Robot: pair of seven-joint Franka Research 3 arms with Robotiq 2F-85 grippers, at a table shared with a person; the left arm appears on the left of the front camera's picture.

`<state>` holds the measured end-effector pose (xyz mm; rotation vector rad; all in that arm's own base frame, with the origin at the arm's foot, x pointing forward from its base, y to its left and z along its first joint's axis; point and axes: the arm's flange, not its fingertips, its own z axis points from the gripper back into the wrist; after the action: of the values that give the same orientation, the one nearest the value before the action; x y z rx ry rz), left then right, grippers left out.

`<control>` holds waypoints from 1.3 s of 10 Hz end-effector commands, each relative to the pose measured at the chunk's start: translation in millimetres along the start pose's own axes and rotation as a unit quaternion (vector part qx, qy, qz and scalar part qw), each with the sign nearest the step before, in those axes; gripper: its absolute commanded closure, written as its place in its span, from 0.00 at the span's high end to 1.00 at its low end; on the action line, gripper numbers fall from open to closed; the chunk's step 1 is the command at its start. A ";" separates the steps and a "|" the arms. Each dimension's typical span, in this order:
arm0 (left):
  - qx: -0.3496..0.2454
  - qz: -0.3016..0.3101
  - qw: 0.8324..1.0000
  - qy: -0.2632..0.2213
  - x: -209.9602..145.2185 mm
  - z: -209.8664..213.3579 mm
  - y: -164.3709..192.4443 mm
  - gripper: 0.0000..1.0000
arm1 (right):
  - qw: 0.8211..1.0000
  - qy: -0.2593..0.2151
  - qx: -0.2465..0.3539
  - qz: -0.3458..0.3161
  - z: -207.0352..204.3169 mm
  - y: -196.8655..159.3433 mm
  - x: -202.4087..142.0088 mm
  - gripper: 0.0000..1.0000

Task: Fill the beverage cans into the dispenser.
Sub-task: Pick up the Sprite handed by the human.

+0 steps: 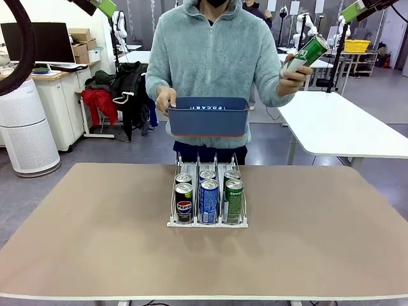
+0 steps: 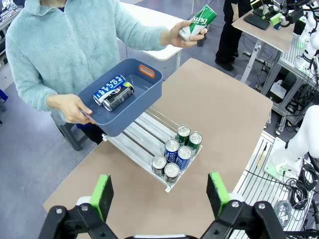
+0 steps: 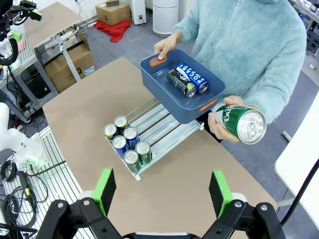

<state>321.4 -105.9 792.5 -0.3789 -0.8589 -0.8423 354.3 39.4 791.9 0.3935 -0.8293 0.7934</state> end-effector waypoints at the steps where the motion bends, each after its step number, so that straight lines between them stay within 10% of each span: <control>1: -0.001 0.000 1.000 0.000 -0.5 0.1 -0.2 1.00 | 1.000 0.000 0.001 0.001 -0.4 0.7 0.4 1.00; 13: -0.001 0.000 1.000 0.000 -0.5 0.1 -0.2 1.00 | 1.000 0.000 0.001 0.001 -0.4 0.7 0.4 1.00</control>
<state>321.4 -105.9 792.5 -0.3789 -0.8589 -0.8423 354.3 39.4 791.9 0.3935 -0.8293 0.7934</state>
